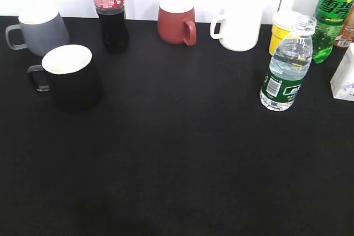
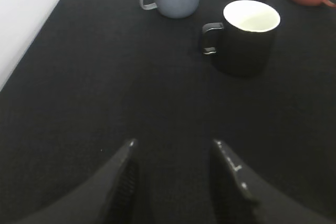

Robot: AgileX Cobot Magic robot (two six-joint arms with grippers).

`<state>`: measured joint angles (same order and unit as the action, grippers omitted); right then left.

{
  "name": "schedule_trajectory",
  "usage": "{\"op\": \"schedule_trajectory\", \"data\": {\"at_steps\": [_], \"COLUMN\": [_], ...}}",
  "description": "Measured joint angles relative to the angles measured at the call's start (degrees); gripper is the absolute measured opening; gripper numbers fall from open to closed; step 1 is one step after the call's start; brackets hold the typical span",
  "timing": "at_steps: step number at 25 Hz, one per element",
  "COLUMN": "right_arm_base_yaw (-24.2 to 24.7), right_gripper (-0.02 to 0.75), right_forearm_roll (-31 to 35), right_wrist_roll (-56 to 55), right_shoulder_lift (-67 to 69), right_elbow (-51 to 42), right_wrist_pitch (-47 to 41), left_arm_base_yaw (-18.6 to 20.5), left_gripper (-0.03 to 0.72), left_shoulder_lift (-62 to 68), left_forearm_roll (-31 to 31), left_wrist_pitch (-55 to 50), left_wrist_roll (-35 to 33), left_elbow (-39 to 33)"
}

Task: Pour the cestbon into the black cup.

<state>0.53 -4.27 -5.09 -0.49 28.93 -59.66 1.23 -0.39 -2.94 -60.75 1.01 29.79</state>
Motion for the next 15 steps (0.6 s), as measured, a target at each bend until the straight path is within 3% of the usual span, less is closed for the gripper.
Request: {"op": "schedule_trajectory", "data": {"at_steps": [11,15], "right_arm_base_yaw": [0.00,0.00], "right_gripper": [0.478,0.479], "right_forearm_roll": [0.00,0.00], "right_wrist_roll": [0.00,0.00], "right_shoulder_lift": [0.00,0.00], "right_elbow": [0.00,0.00], "right_wrist_pitch": [0.00,0.00], "left_arm_base_yaw": [0.00,0.00], "left_gripper": [0.343,0.343], "left_shoulder_lift": [0.79,12.86], "left_forearm_roll": [-0.14,-0.16], "left_wrist_pitch": [0.40,18.56], "left_wrist_roll": [-0.05,-2.22], "left_elbow": [0.35,4.96]}}
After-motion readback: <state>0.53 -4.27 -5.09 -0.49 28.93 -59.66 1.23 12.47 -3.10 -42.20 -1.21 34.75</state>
